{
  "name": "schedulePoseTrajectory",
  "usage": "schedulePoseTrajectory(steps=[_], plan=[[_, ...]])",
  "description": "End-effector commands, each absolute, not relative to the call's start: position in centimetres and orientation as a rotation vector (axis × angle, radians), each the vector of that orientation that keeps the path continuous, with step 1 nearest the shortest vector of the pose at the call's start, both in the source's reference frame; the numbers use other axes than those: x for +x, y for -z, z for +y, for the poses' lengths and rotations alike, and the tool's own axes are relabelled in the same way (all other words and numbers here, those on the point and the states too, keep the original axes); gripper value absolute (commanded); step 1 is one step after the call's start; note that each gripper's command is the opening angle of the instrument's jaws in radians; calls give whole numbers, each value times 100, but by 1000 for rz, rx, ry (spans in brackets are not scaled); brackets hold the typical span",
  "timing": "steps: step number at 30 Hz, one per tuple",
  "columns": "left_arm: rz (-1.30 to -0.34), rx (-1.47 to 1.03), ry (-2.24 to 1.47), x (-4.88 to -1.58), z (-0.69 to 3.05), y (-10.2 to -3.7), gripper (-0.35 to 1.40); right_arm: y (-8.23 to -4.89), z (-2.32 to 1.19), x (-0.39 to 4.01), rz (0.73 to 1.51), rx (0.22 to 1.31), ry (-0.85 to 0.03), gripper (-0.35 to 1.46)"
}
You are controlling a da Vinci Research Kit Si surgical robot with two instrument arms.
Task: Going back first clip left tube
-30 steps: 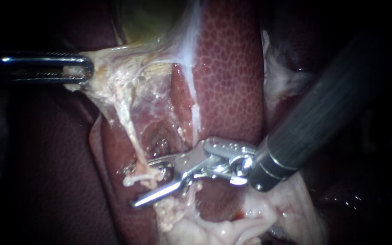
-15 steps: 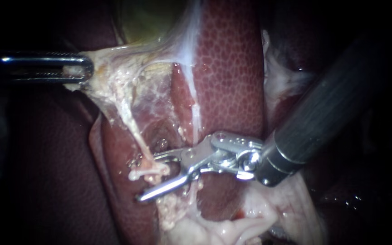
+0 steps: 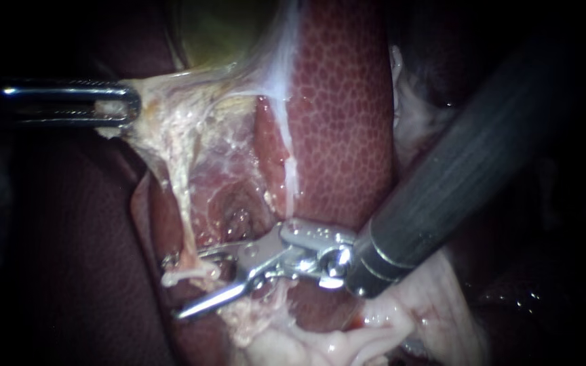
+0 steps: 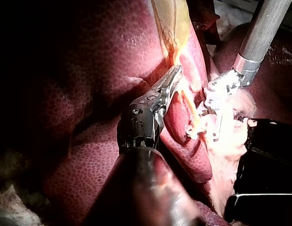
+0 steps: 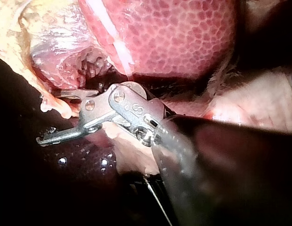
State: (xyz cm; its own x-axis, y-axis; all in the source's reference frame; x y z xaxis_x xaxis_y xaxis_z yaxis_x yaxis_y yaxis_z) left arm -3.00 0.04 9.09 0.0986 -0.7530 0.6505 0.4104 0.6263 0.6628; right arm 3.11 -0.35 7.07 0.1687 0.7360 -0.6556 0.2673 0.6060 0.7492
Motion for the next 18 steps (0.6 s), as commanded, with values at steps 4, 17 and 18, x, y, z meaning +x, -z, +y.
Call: schedulePoseTrajectory(steps=[4, 17, 18], plan=[[-1187, 351, 887, -300, 4, -909, -35, -719, -24, 304, 1402, 900, -448, 60], [-1187, 351, 887, -299, 4, -909, -35, -710, 9, 271, 1406, 854, -482, 60], [-1187, 351, 887, -299, 4, -909, -35, -710, 8, 270, 1406, 855, -481, 60]])
